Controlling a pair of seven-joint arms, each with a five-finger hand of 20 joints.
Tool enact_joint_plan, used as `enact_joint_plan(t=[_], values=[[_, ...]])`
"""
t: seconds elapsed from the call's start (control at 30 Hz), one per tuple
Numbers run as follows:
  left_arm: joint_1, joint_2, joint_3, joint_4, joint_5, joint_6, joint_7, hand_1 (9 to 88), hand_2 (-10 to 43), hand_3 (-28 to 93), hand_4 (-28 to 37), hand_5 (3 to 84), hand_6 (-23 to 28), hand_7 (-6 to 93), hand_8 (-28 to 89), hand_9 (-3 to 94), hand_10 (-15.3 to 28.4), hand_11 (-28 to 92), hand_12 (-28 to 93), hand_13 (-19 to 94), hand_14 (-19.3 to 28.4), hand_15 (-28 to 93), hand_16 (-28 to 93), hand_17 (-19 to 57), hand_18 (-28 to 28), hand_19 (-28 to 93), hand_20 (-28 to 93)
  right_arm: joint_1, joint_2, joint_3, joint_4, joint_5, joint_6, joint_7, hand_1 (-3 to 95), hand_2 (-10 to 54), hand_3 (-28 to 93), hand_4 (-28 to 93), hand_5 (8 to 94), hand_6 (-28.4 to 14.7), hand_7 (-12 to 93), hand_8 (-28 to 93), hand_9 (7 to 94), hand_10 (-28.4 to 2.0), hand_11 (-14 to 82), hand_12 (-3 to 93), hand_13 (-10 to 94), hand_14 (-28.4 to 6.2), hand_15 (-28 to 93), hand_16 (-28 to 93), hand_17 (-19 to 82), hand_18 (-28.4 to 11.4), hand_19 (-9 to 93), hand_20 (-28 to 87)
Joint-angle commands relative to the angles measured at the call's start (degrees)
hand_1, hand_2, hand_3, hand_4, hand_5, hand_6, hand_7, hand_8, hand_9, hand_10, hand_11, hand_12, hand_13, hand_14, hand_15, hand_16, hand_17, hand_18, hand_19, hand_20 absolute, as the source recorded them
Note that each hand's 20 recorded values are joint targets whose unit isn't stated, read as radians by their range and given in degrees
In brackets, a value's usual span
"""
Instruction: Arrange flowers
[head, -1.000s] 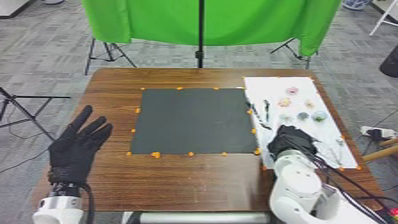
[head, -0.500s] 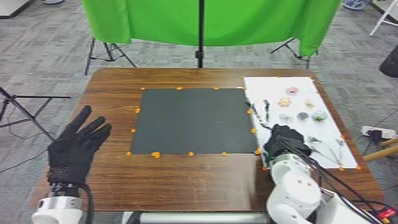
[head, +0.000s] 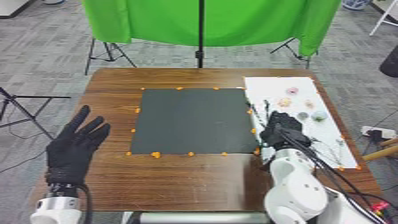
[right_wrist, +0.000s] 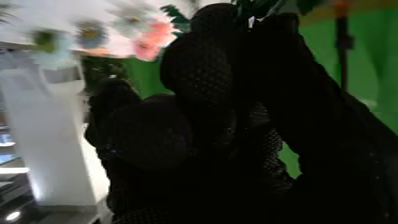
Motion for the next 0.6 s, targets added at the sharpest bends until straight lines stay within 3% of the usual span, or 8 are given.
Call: enact_joint_plan(t=[0.03, 0.23, 0.27, 0.33, 0.37, 0.43, 0.5, 0.6], values=[[1.7, 2.05, -1.09, -1.02, -0.77, 2.22, 0.79, 21.0, 5.7, 81, -28.3, 34.6, 6.8, 9.0, -9, 34.7, 20.6, 21, 10, 24, 28.4, 49, -12, -9.0, 28.4, 54, -5, 17.4, -13.1, -8.4, 5.3, 4.1, -1.4, -9.7, 56.2, -9.5, 73, -28, 89.5, -5.4, 25, 15, 87.6, -13.0, 49.3, 25.8, 86, -8.0, 71, 22, 48, -22.8, 93, 32], [0.8, 4.44, -1.05, -1.42, -1.22, 3.46, 2.04, 20.9, 5.8, 81, -28.3, 34.5, 6.8, 9.2, -9, 34.6, 20.7, 21, 10, 24, 28.4, 49, -12, -9.0, 28.4, 54, -5, 24.6, -23.6, -14.7, 13.3, 5.4, -2.6, -16.8, 56.2, -9.5, 73, -28, 89.9, -5.3, 25, 16, 88.0, -12.8, 49.6, 25.4, 86, -7.8, 71, 22, 49, -22.8, 93, 33], [0.4, 5.29, -0.74, -1.34, -1.58, 3.79, 2.39, 20.9, 5.9, 81, -28.3, 34.5, 6.8, 9.1, -9, 34.6, 20.7, 21, 10, 24, 28.4, 49, -12, -9.0, 28.4, 54, -5, 25.3, -25.1, -15.5, 14.6, 5.9, -3.4, -17.4, 56.2, -9.5, 73, -28, 90.0, -5.3, 25, 15, 88.0, -12.8, 49.7, 25.3, 87, -7.9, 71, 22, 49, -22.8, 93, 33], [-1.4, 5.2, -0.35, -0.86, -1.2, 3.39, 1.09, 20.9, 5.9, 81, -28.3, 34.5, 6.8, 9.2, -9, 34.6, 20.7, 21, 10, 24, 28.4, 49, -12, -9.0, 28.4, 54, -5, 26.0, -27.6, -16.5, 17.4, 6.6, -4.2, -18.0, 56.0, -9.5, 73, -28, 90.1, -5.2, 25, 15, 88.0, -12.9, 49.9, 25.2, 87, -7.9, 71, 22, 49, -22.8, 93, 33], [-1.7, 5.46, -0.16, -0.76, -1.13, 3.41, 1.28, 20.9, 5.9, 81, -28.3, 34.5, 6.8, 9.2, -9, 34.6, 20.7, 21, 10, 24, 28.4, 49, -12, -9.0, 28.4, 54, -5, 26.4, -28.9, -16.9, 18.9, 7.0, -4.7, -18.5, 56.0, -9.5, 73, -28, 90.1, -5.1, 25, 15, 88.0, -12.9, 49.9, 25.0, 87, -7.8, 71, 22, 49, -22.8, 93, 33], [-2.6, 5.33, -0.12, -0.52, -0.71, 3.13, 0.22, 21.0, 5.9, 81, -28.3, 34.5, 6.8, 9.3, -9, 34.6, 20.7, 21, 10, 24, 28.4, 49, -12, -9.0, 28.4, 54, -5, 27.1, -30.7, -18.3, 21.8, 8.0, -5.0, -18.7, 55.7, -9.5, 73, -28, 90.1, -5.0, 25, 15, 88.0, -12.8, 50.1, 24.9, 87, -7.8, 71, 22, 49, -22.8, 93, 33], [-2.4, 5.7, -0.14, -0.71, -0.9, 3.67, 0.57, 21.0, 5.9, 81, -28.3, 34.5, 6.8, 9.3, -9, 34.6, 20.7, 21, 10, 24, 28.4, 49, -12, -9.0, 28.4, 54, -5, 27.3, -32.6, -19.2, 24.3, 9.3, -5.9, -19.0, 55.5, -9.5, 73, -27, 90.2, -4.9, 25, 15, 88.1, -12.7, 50.4, 24.5, 87, -7.7, 71, 22, 49, -22.8, 93, 33], [-4.1, 5.71, -0.23, -0.11, -0.26, 2.85, -0.54, 21.0, 5.9, 81, -28.3, 34.6, 6.9, 9.3, -9, 34.6, 20.7, 21, 10, 24, 28.4, 49, -12, -9.0, 28.4, 54, -5, 29.9, -33.1, -23.3, 27.6, 10.4, -6.5, -19.6, 55.3, -9.5, 73, -27, 90.3, -4.8, 25, 15, 88.2, -12.8, 50.9, 23.9, 87, -7.7, 72, 22, 49, -22.8, 93, 34]])
